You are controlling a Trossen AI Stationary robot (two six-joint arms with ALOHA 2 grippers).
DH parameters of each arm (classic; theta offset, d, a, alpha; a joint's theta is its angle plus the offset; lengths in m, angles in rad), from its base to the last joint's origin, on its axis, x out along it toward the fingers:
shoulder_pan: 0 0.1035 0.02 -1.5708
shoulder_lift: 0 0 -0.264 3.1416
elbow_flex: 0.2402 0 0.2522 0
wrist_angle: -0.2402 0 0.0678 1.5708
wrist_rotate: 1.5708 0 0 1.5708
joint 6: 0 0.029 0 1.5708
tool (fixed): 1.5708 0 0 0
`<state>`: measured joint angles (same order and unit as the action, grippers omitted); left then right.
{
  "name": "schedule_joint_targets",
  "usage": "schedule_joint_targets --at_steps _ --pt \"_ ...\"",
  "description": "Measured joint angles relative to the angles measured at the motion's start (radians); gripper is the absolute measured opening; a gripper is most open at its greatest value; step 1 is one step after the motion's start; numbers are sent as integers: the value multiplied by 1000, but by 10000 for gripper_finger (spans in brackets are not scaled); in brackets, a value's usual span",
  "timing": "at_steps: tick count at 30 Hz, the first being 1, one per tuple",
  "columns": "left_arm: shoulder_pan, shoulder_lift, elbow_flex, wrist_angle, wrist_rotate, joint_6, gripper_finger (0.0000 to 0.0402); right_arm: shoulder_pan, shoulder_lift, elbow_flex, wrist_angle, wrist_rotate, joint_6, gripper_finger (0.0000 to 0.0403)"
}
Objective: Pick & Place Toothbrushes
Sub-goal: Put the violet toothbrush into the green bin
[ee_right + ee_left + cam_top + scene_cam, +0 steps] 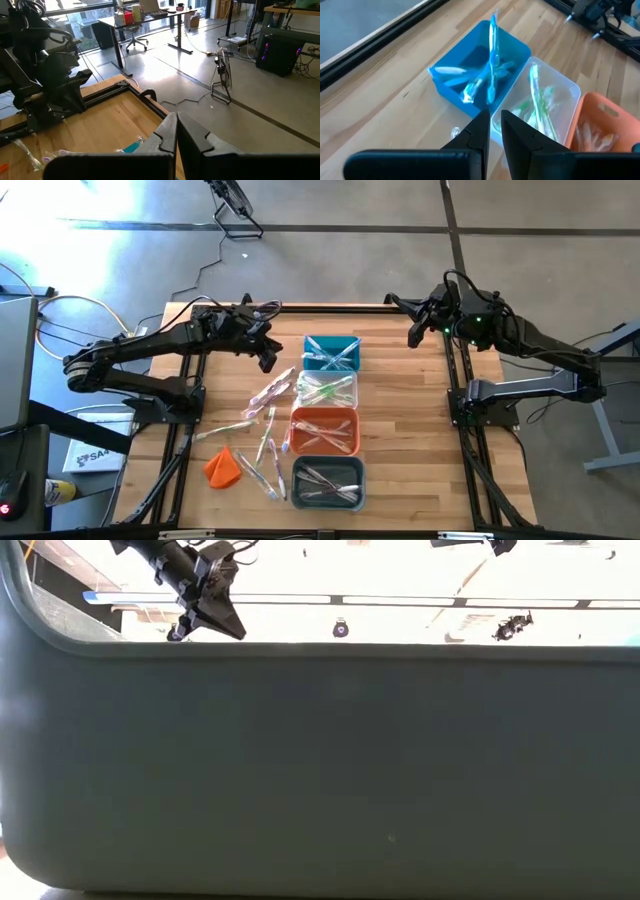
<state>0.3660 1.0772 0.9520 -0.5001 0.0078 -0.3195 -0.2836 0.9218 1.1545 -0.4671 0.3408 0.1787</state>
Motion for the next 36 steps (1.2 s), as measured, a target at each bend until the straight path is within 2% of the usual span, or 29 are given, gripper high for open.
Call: schedule_joint_targets --at_steps 14,24,36 --pt "0 -2 0 -35 0 0 44 0 0 0 0 0 0 4" --pt "0 -2 0 -290 27 -52 44 0 0 0 0 0 0 4" --pt "0 6 0 -304 29 -53 45 0 0 0 0 0 0 4"
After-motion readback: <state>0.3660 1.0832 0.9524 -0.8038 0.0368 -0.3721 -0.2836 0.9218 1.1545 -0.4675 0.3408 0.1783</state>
